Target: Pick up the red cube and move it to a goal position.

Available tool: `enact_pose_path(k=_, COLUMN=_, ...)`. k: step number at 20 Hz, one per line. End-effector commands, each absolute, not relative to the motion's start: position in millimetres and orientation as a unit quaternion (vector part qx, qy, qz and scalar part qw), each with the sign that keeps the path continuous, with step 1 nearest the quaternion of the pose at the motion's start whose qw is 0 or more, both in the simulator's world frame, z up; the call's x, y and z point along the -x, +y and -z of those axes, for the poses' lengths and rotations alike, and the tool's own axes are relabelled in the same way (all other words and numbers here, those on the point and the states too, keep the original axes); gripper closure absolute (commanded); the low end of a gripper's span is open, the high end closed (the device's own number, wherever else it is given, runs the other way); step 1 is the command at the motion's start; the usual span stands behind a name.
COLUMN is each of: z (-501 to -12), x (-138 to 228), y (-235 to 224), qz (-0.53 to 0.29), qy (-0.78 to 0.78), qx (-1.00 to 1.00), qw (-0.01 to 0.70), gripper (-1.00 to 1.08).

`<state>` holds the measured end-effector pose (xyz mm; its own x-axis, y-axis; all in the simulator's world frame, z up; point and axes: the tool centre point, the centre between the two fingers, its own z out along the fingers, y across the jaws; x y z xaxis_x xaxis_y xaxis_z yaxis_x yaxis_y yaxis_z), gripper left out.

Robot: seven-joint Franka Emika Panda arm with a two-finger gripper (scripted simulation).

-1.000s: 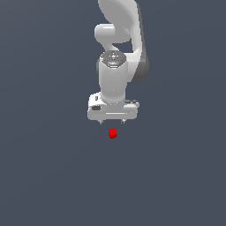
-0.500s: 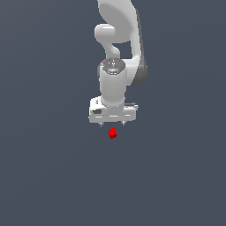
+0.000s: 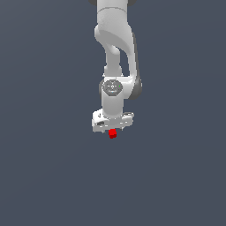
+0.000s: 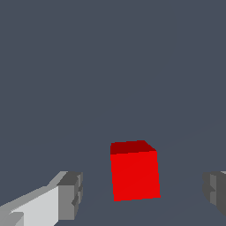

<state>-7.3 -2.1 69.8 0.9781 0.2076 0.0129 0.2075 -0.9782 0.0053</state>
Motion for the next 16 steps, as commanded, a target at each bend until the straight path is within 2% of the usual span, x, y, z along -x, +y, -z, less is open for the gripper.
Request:
enact_pose_path(k=1, z=-50, x=11, y=-2, qz=-0.004, qy=0.12, qx=-0.993, qw=0.001, gripper=-0.92)
enact_pose_path(k=11, z=-20, x=15, y=-3, qz=0.0, qy=0.143, qx=-0.99, qw=0.0, gripper=-0.92)
enact_pose_path(k=12, z=-20, x=15, y=-3, qz=0.0, qy=0.143, qx=-0.99, qw=0.0, gripper=1.08)
enact_pose_path(k=16, z=-20, x=15, y=-3, qz=0.0, qy=0.143, qx=-0.99, qw=0.0, gripper=1.08)
